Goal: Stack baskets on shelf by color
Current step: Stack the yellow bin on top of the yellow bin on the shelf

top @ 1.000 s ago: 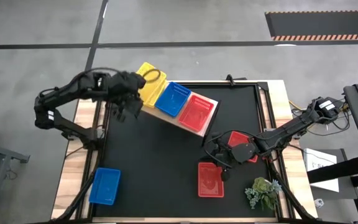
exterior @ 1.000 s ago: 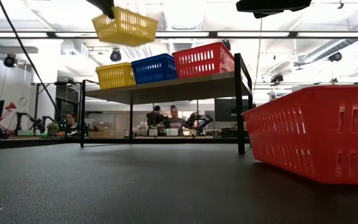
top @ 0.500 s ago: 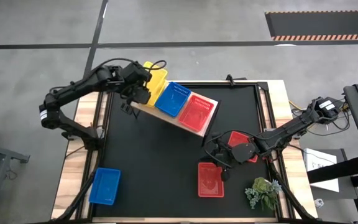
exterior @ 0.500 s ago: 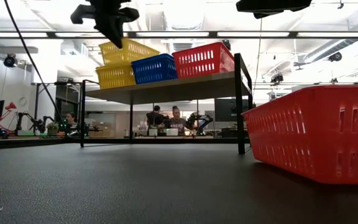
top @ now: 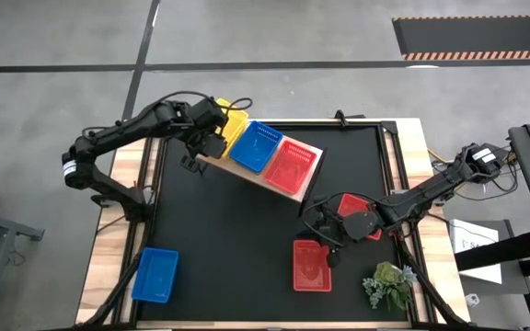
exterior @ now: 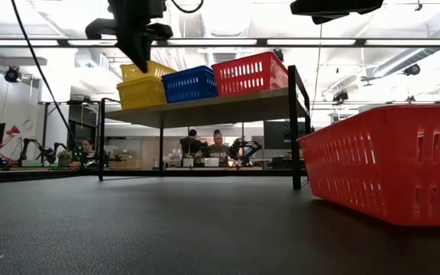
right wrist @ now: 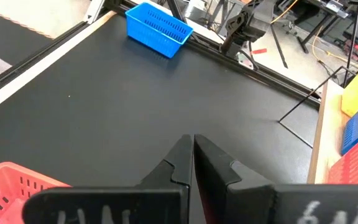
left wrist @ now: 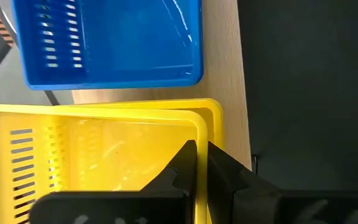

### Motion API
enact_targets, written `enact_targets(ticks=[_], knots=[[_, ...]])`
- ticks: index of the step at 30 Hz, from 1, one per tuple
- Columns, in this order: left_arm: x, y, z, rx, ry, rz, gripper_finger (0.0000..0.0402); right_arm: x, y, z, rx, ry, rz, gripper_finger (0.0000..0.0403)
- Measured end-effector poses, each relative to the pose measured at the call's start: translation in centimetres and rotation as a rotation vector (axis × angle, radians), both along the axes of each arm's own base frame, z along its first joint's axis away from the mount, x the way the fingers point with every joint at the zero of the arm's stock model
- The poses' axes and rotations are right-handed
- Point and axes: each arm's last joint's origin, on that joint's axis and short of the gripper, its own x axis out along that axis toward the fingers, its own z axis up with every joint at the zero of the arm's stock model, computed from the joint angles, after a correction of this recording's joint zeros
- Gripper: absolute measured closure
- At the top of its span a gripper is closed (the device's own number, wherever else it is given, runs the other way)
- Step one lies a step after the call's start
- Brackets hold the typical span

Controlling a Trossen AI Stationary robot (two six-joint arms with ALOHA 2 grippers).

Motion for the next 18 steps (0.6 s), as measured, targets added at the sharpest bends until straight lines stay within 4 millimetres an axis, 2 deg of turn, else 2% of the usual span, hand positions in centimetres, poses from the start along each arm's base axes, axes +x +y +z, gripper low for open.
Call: enact_targets(ticks=[12, 18], knots=[[0.01, 0.0, 0.01, 0.0, -0.001, 0.0, 0.04, 0.0, 0.0, 0.01, 0.0, 0.0, 0.001, 0.0394], [0.02, -0.02, 0.01, -0.008, -0.004, -0.003, 0.0359, 0.0, 0.01, 0.01, 0.002, 0.0, 0.003, 0.0394]])
